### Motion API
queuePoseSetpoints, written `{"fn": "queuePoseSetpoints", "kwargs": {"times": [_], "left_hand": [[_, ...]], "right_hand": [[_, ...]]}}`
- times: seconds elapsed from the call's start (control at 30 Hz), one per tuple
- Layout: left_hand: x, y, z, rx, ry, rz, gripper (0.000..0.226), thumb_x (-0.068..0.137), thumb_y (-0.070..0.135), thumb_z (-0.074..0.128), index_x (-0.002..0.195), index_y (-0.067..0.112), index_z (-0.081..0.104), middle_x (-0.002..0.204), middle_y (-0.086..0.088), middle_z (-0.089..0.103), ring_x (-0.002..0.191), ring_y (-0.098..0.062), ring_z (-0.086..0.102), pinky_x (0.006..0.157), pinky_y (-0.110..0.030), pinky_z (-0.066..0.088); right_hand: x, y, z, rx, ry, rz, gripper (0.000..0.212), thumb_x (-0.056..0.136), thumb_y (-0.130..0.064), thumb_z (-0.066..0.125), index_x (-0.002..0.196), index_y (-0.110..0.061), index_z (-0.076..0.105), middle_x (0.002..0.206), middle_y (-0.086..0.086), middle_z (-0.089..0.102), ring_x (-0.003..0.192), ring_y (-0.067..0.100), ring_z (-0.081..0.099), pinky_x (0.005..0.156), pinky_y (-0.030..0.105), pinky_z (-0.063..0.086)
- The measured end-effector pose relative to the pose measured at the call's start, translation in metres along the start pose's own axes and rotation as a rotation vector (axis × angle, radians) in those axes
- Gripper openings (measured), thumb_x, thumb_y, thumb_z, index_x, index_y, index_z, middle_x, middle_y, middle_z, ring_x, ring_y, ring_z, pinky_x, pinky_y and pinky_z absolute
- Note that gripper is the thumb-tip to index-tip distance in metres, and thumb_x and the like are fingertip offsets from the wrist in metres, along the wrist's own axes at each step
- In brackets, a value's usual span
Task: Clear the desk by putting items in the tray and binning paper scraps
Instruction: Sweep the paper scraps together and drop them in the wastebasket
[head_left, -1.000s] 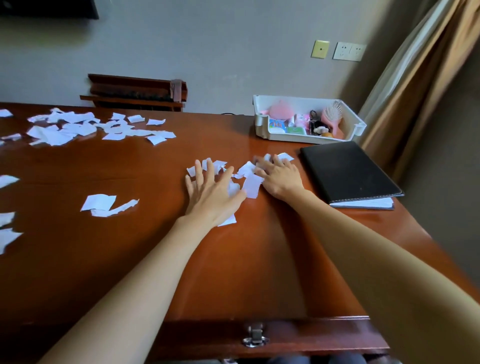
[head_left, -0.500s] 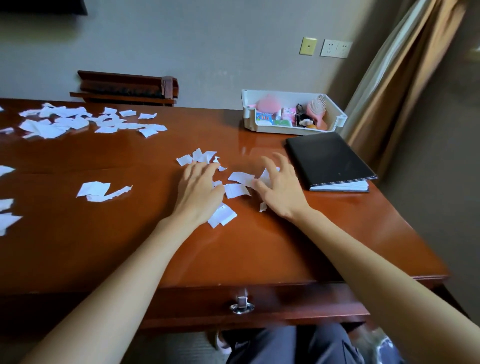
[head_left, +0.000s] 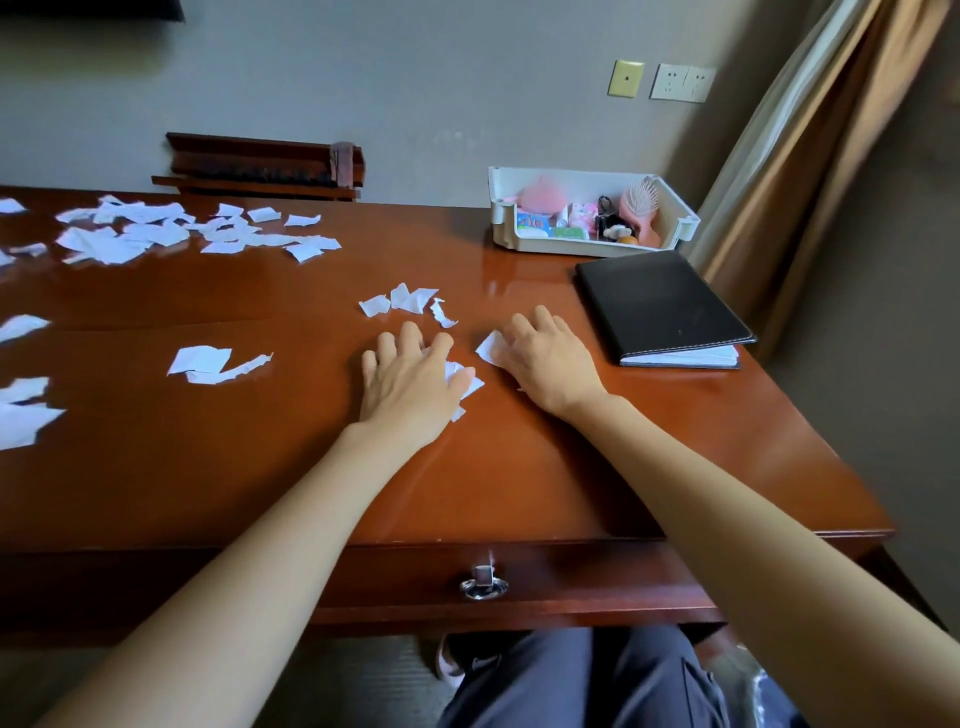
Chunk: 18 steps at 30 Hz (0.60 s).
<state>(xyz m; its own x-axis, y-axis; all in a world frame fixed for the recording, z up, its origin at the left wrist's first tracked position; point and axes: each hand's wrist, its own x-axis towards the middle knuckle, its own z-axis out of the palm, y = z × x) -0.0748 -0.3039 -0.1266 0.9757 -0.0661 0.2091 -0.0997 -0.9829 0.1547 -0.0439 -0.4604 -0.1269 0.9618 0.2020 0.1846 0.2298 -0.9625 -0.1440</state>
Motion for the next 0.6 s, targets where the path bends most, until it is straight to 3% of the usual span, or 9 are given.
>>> {"fn": "queuePoseSetpoints", "kwargs": {"times": [0.07,0.2,0.3,0.33,0.43,0.53,0.6], "left_hand": [[0.0,0.004,0.001,0.002,0.037,-0.01,0.044,0.097,0.044,0.035,0.133,0.02,0.04,0.128,-0.009,0.043,0.116,-0.026,0.042,0.097,-0.036,0.038],[-0.002,0.014,-0.003,-0.027,0.036,-0.013,0.043,0.1,0.033,0.035,0.137,0.012,0.035,0.127,-0.012,0.051,0.112,-0.027,0.056,0.087,-0.034,0.049],[-0.001,0.013,-0.006,-0.126,0.076,-0.037,0.037,0.099,0.027,0.042,0.131,0.008,0.044,0.12,-0.012,0.061,0.107,-0.028,0.062,0.083,-0.034,0.052],[0.0,0.013,-0.008,-0.211,0.112,-0.059,0.036,0.098,0.026,0.045,0.129,0.007,0.047,0.118,-0.013,0.063,0.106,-0.028,0.063,0.081,-0.033,0.053],[-0.001,0.019,-0.02,-0.462,0.164,-0.125,0.037,0.096,0.02,0.05,0.129,0.003,0.049,0.116,-0.017,0.063,0.104,-0.03,0.064,0.077,-0.032,0.055],[-0.006,0.028,-0.029,-0.614,0.138,-0.146,0.032,0.095,0.017,0.052,0.123,0.002,0.053,0.112,-0.02,0.06,0.094,-0.035,0.066,0.068,-0.032,0.053],[-0.009,0.034,-0.038,-0.682,0.055,-0.119,0.032,0.095,0.016,0.052,0.121,-0.002,0.053,0.115,-0.023,0.057,0.099,-0.039,0.062,0.078,-0.038,0.052]], "right_hand": [[-0.004,-0.002,-0.004,0.046,0.062,0.021,0.023,0.096,-0.021,0.043,0.109,-0.004,0.051,0.11,0.015,0.052,0.1,0.033,0.051,0.08,0.04,0.043],[-0.012,-0.002,-0.008,0.098,0.112,0.026,0.019,0.097,-0.022,0.043,0.102,-0.004,0.048,0.102,0.016,0.061,0.088,0.036,0.058,0.07,0.036,0.041],[-0.015,0.001,-0.011,0.38,0.173,0.13,0.016,0.095,-0.022,0.049,0.093,-0.007,0.047,0.09,0.017,0.062,0.079,0.039,0.059,0.068,0.044,0.051],[-0.017,0.002,-0.014,0.5,0.211,0.193,0.016,0.095,-0.022,0.05,0.089,-0.009,0.045,0.085,0.016,0.059,0.072,0.037,0.058,0.061,0.045,0.052],[-0.018,0.006,-0.021,0.775,0.302,0.369,0.018,0.097,-0.018,0.047,0.083,-0.01,0.039,0.078,0.011,0.05,0.052,0.025,0.047,0.035,0.025,0.041],[-0.019,0.005,-0.026,0.791,0.35,0.364,0.012,0.097,-0.014,0.046,0.087,-0.009,0.042,0.082,0.01,0.051,0.063,0.029,0.051,0.05,0.034,0.044],[-0.019,0.007,-0.031,0.712,0.41,0.371,0.01,0.097,-0.015,0.047,0.097,-0.005,0.05,0.089,0.011,0.056,0.074,0.027,0.053,0.064,0.038,0.046]]}}
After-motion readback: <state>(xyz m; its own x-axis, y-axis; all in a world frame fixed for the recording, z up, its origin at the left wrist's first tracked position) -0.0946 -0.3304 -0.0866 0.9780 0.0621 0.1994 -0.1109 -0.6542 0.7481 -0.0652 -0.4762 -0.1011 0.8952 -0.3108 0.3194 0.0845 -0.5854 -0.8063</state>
